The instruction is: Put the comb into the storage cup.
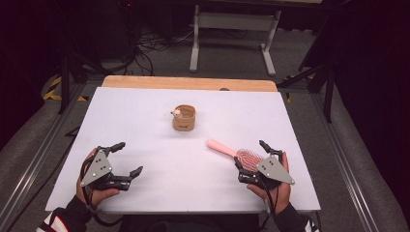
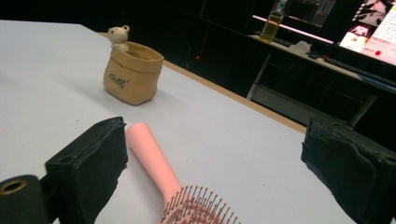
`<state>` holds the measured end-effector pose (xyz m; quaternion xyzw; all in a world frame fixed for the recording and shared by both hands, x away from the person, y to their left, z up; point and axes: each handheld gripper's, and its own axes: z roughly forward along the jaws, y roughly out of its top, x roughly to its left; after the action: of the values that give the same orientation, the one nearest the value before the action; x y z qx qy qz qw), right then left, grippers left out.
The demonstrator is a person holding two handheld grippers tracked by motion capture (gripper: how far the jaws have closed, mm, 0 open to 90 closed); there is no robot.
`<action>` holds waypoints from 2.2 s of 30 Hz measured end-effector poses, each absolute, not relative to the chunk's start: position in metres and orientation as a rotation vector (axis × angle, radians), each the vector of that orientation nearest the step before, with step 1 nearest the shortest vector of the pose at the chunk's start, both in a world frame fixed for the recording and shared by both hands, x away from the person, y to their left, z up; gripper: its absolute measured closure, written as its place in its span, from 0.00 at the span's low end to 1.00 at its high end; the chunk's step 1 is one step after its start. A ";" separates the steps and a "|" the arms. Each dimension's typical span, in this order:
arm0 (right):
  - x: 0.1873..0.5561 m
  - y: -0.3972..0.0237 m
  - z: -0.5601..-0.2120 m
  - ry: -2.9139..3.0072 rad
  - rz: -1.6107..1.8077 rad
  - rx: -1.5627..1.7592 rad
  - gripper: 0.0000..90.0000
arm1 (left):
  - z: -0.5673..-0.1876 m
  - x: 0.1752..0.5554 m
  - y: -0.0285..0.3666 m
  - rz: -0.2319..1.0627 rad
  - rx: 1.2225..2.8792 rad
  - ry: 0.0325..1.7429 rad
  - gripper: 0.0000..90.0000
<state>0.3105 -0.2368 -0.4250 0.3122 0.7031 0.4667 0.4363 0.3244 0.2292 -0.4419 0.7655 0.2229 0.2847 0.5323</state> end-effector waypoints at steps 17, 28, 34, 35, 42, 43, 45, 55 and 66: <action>0.315 -0.235 -0.426 1.816 1.186 0.817 0.20 | -0.446 0.327 0.232 0.655 1.848 0.538 0.09; 0.317 -0.237 -0.421 1.790 1.225 0.814 0.49 | -0.447 0.328 0.231 0.637 1.844 0.542 0.09; 0.322 -0.237 -0.414 1.821 1.260 0.824 0.76 | -0.448 0.329 0.230 0.647 1.857 0.539 0.09; 0.323 -0.237 -0.413 1.829 1.272 0.823 0.79 | -0.448 0.329 0.230 0.645 1.857 0.538 0.09; 0.336 -0.233 -0.405 1.880 1.262 0.832 0.98 | -0.449 0.329 0.229 0.645 1.856 0.536 0.09; 0.338 -0.232 -0.404 1.887 1.259 0.838 0.99 | -0.449 0.330 0.229 0.642 1.856 0.537 0.09; 0.345 -0.230 -0.400 1.905 1.263 0.856 1.00 | -0.449 0.330 0.229 0.640 1.865 0.533 0.09; 0.386 -0.192 -0.402 2.088 1.165 0.897 1.00 | -0.449 0.329 0.230 0.645 1.879 0.518 0.09; 0.427 -0.159 -0.416 2.273 0.945 0.992 1.00 | -0.449 0.330 0.233 0.631 1.879 0.516 0.09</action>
<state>0.4274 -0.1590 -0.4160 0.3627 0.8311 0.3455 0.2413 0.3296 0.2329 -0.4490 0.7836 0.2150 0.2632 0.5201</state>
